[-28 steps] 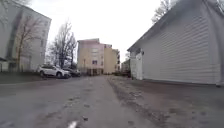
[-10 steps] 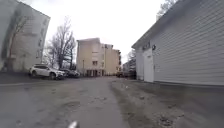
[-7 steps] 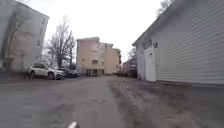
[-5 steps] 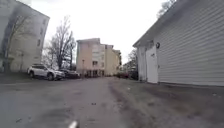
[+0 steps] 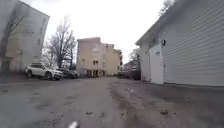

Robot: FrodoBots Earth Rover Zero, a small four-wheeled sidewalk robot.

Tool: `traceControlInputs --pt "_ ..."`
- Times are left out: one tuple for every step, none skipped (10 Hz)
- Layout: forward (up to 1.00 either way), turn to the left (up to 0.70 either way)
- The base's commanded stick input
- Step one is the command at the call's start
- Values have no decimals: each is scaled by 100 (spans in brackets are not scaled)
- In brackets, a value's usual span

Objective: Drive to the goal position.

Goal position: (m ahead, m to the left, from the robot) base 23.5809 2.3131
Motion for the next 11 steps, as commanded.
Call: traceControlInputs --pt "100 0" --pt "100 0" --pt "100 0" --pt "100 0" --pt "100 0" --pt "100 0" --pt "100 0" --pt "100 0" --pt "100 0" --pt "100 0" --pt "100 0"
